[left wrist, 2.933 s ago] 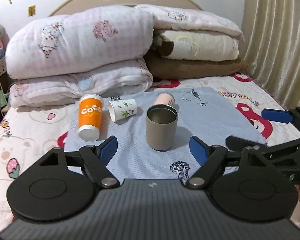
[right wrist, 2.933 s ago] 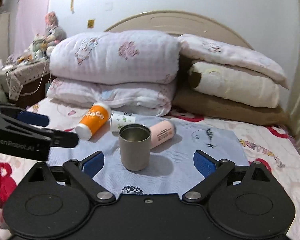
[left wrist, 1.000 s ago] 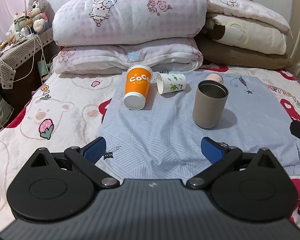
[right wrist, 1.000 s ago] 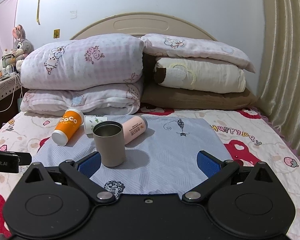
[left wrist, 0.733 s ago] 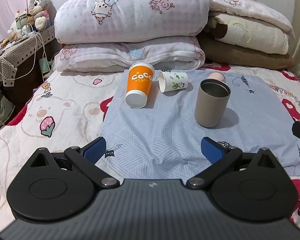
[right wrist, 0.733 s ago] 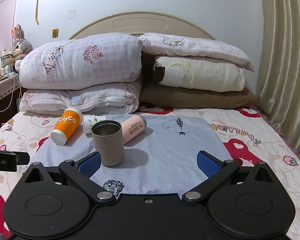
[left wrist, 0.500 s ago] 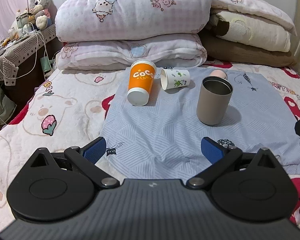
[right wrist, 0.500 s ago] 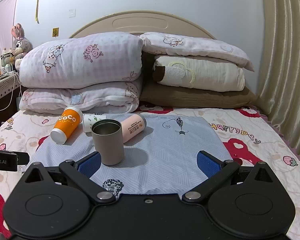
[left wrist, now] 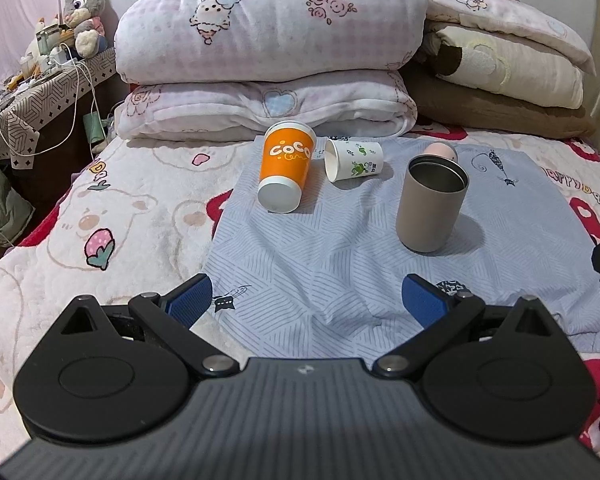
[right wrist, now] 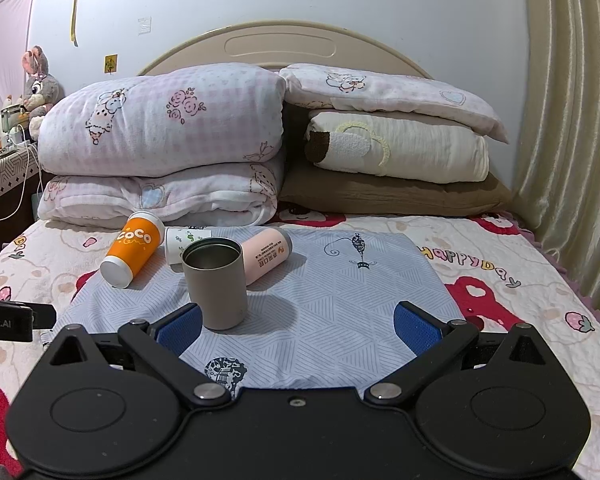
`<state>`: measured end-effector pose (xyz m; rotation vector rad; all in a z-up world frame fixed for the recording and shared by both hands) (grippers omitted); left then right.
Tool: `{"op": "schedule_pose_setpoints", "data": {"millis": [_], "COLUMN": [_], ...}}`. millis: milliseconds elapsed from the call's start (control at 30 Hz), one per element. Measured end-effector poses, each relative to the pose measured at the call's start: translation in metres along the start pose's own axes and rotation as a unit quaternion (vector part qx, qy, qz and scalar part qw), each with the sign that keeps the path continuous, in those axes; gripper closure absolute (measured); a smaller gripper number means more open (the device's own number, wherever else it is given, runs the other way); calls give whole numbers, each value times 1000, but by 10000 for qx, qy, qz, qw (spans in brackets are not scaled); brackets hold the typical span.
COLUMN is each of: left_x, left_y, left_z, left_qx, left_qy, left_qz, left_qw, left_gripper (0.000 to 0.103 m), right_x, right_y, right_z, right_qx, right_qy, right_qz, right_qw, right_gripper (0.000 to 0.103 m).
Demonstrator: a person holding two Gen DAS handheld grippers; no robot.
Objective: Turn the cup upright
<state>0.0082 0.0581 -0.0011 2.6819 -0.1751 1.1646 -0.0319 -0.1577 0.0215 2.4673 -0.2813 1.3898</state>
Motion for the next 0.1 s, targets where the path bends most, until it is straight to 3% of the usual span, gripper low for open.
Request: {"op": "schedule_pose_setpoints", "data": {"millis": [100], "left_x": [0], "left_y": [0], "left_z": [0], "left_qx": [14], "left_qy": [-5], "left_qz": [2], "left_qw": [10000], "left_gripper": [0], "right_x": [0], "right_y": [0], "right_z": [0], "right_qx": [-3], "right_qy": [3], "right_qz": [-1], "right_qw": [10000], "right_gripper": [0]}}
Point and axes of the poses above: each gripper's, at about its wrist camera, not at the fingertips, and z roughly the way its jaws point, y to its right, x to its top, the point moved 4 cm from there along z, roughly the way its jaws point, and after that the axes turned 14 degrees about -x, right-handed, at the moved point
